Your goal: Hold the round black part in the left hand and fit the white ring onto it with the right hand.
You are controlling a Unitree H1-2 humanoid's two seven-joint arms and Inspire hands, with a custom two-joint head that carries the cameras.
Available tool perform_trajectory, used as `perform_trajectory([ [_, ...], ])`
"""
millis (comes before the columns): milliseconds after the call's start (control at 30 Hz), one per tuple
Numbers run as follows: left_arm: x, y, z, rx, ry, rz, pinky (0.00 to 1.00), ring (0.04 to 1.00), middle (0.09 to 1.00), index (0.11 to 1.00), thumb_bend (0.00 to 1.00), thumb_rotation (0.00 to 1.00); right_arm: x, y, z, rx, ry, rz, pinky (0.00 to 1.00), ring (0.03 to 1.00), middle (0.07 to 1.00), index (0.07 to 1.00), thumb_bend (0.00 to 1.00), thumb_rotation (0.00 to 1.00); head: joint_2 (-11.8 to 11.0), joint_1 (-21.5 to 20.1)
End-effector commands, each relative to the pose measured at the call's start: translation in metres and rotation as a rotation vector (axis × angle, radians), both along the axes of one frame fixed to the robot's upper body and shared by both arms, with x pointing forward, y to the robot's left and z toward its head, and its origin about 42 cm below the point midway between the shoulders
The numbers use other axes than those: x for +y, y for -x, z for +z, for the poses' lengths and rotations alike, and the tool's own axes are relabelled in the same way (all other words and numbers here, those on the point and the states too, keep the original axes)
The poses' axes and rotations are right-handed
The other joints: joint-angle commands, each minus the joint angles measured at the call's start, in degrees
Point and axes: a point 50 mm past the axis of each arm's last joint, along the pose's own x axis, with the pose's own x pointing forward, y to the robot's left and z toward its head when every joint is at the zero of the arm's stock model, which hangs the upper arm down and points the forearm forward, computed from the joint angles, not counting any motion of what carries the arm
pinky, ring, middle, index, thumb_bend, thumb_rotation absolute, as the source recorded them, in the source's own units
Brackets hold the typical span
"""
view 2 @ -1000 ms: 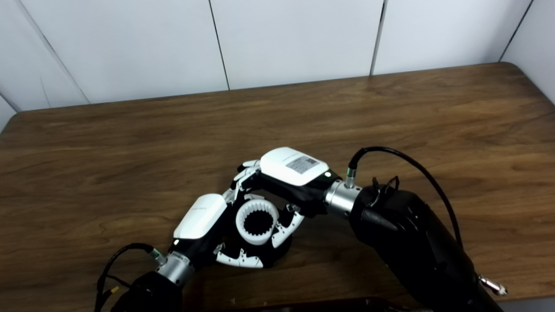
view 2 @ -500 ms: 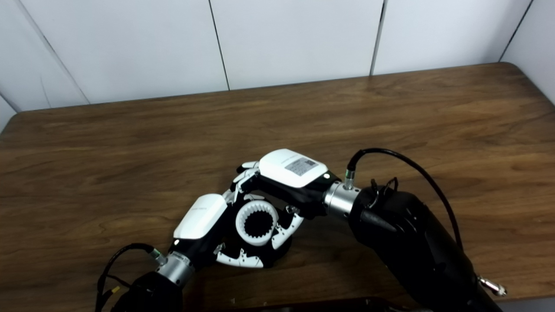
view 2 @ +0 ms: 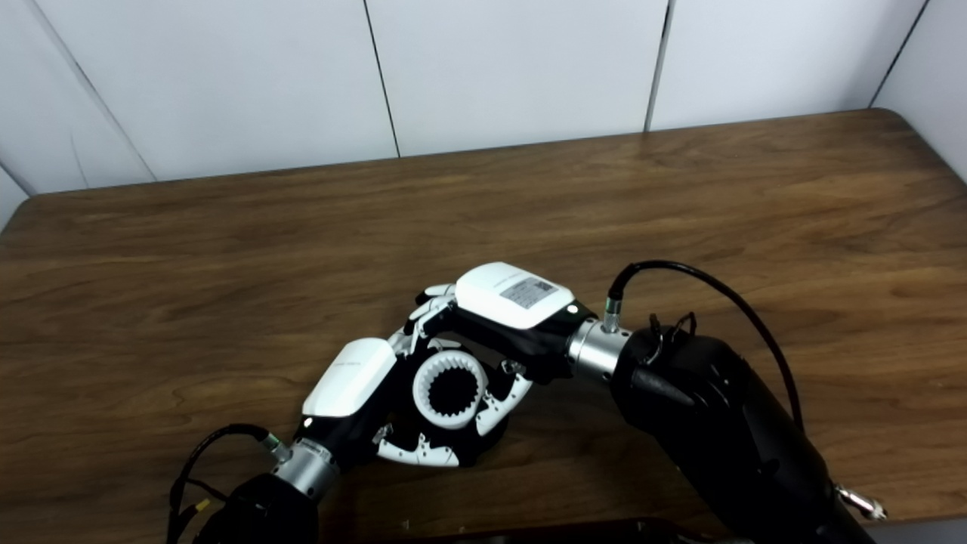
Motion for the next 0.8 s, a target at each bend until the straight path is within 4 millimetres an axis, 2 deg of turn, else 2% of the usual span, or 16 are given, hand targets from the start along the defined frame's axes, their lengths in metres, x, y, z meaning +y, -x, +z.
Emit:
perform_trajectory([
  [0, 0.007, 0.0069, -0.015, 0.092, -0.053, 0.001, 0.78, 0.969, 0.93, 0.733, 0.87, 0.29, -0.003, -0.0032, 0.0068, -0.032, -0.006, 0.002, 0.84, 0.911, 0.81, 0.492, 0.52, 0.15, -0.05, -0.02],
  [400, 0.0056, 0.007, -0.0159, 0.087, -0.048, -0.001, 0.78, 0.963, 0.927, 0.732, 0.87, 0.29, -0.0088, -0.0093, 0.015, -0.038, -0.043, -0.014, 0.85, 0.914, 0.81, 0.491, 0.52, 0.15, -0.05, -0.01],
  [767, 0.0061, 0.007, -0.0166, 0.087, -0.045, -0.003, 0.78, 0.966, 0.931, 0.729, 0.87, 0.3, -0.0115, -0.0127, 0.0108, -0.033, -0.035, -0.025, 0.84, 0.909, 0.807, 0.491, 0.52, 0.15, 0.22, -0.1],
])
